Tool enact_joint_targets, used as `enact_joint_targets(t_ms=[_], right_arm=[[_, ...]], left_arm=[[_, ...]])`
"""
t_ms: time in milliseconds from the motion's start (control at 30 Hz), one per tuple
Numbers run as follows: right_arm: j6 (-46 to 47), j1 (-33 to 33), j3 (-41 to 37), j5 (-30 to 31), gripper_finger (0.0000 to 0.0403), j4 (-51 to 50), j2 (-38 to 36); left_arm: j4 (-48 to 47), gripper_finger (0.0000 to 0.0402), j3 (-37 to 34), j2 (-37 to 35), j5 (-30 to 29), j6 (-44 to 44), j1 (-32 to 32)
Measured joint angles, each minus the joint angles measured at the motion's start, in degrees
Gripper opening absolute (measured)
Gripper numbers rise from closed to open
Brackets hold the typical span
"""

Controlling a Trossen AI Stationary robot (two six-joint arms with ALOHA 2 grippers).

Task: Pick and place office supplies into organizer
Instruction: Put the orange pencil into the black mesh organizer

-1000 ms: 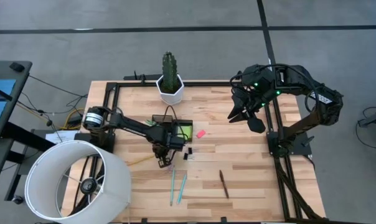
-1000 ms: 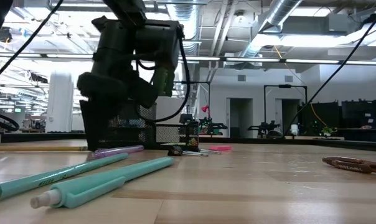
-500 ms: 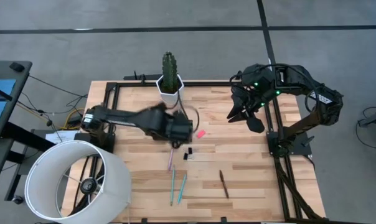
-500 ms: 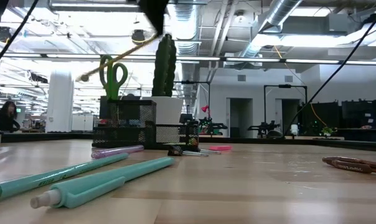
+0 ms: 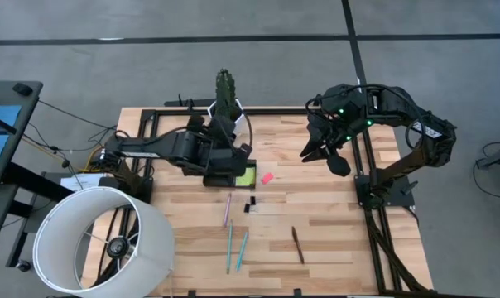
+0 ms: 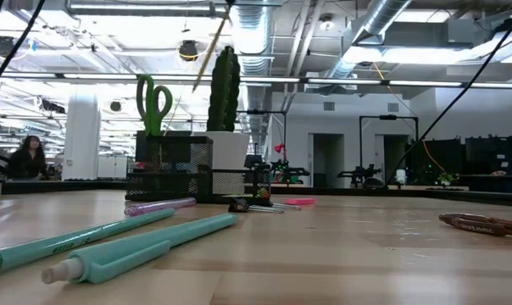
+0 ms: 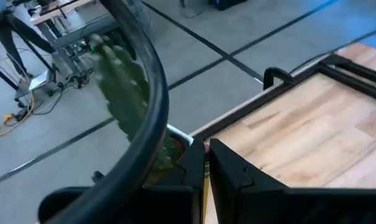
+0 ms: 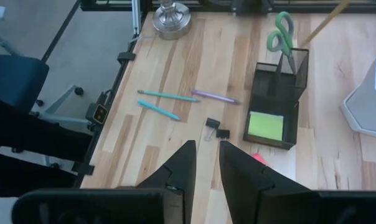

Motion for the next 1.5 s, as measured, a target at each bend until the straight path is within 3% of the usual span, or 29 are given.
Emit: enact_joint_targets(t_ms=[200,333,467,633,867,1000,1100,1500], right_arm=[[0.0,0.0,0.0,0.0,0.0064,0.4,0.0],[0.0,0.0,0.0,0.0,0.0064,0.5,0.0],[0.0,0.0,0.0,0.0,0.0064,0.5,0.0],[0.0,0.0,0.0,0.0,0.0064,0.5,0.0],[0.0,0.0,0.0,0.0,0.0064,0.5,0.0],[0.0,0.0,0.0,0.0,0.0064,0.4,0.0],[0.0,0.0,0.0,0.0,0.0064,0.4,0.0],[0.0,0.0,0.0,0.0,0.0064,-0.8,0.0]], left_arm=[[11.8,0.0000,-10.5,0.2,2.1,0.8,1.5],[13.1,0.0000,-17.2,0.2,1.2,-0.2,2.3],[10.3,0.0000,-19.2,0.2,2.8,-4.1,2.8],[15.7,0.0001,-23.1,0.1,4.7,-4.4,2.9],[15.9,0.0001,-27.8,0.1,8.0,-5.6,5.5],[16.1,0.0001,-28.6,0.1,15.8,-7.0,8.0],[16.5,0.0002,-28.6,0.1,17.7,-7.1,9.1],[16.3,0.0115,-28.4,0.1,24.4,-5.5,10.4]])
